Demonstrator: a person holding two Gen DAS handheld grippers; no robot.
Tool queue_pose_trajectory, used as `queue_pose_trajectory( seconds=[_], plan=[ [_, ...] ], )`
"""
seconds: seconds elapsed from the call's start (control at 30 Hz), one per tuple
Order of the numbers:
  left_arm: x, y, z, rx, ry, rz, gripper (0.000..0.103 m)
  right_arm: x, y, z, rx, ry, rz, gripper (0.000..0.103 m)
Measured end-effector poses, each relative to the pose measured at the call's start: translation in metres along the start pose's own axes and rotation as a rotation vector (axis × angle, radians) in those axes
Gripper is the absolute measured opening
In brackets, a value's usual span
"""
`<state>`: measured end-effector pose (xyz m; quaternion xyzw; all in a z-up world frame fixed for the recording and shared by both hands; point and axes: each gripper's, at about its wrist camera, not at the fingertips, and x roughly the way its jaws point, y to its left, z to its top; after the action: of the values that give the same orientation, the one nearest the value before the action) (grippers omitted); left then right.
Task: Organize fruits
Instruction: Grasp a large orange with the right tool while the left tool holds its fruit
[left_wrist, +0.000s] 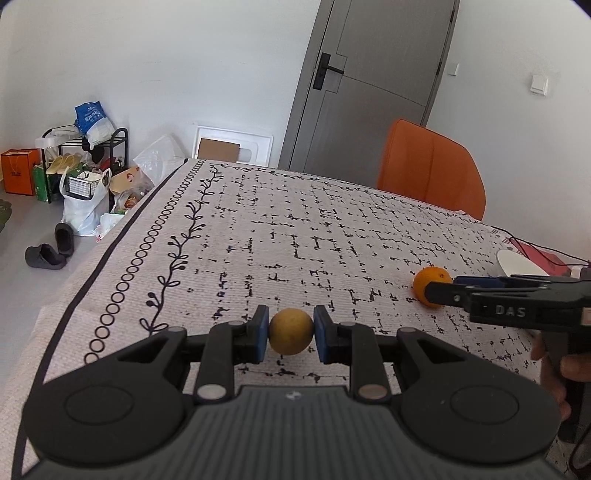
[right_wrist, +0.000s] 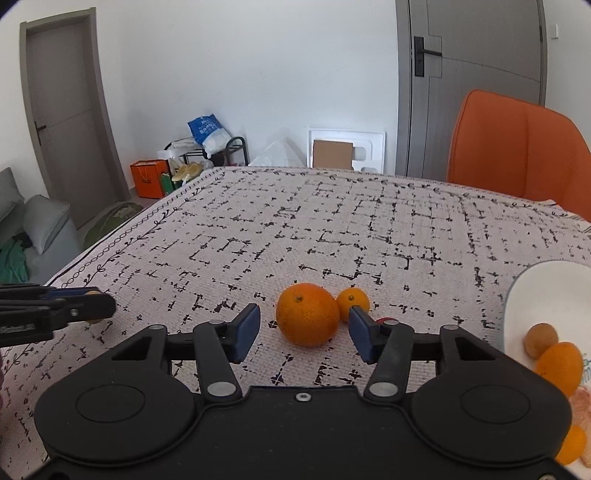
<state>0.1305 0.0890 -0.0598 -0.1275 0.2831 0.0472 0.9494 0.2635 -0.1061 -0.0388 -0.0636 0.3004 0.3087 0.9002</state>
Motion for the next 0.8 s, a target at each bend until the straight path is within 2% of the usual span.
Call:
queue_pose_trajectory(
  seconds=[0.03, 0.07, 0.1, 0.3, 0.5, 0.53, 0.6, 0.8],
  plan=[
    [-0.001, 0.001, 0.0, -0.001, 0.001, -0.001, 0.024, 0.002, 0.0, 0.0, -0.001, 0.005, 0.0, 0.051],
    [-0.002, 0.001, 0.0, 0.0, 0.001, -0.002, 0.024, 0.003, 0.0, 0.0, 0.0, 0.007, -0.001, 0.039],
    [-0.003, 0.001, 0.0, 0.0, 0.0, -0.003, 0.024, 0.003, 0.001, 0.0, -0.002, 0.009, -0.01, 0.035],
    [-0.006, -0.004, 0.001, 0.005, -0.008, -0.009, 0.024, -0.005, -0.001, -0.003, 0.016, 0.002, 0.003, 0.034],
    [-0.01, -0.015, 0.002, 0.023, -0.016, -0.021, 0.024, -0.024, -0.003, -0.004, 0.018, -0.031, 0.024, 0.027],
    [-0.01, -0.018, 0.003, 0.027, -0.018, -0.024, 0.024, -0.027, -0.003, -0.004, 0.02, -0.036, 0.029, 0.021],
    [-0.011, -0.022, 0.003, 0.034, -0.021, -0.029, 0.024, -0.033, -0.004, -0.005, 0.023, -0.048, 0.041, 0.001],
    [-0.014, -0.032, 0.003, 0.05, -0.03, -0.04, 0.024, -0.039, -0.006, -0.007, 0.024, -0.029, 0.046, 0.0]
  ],
)
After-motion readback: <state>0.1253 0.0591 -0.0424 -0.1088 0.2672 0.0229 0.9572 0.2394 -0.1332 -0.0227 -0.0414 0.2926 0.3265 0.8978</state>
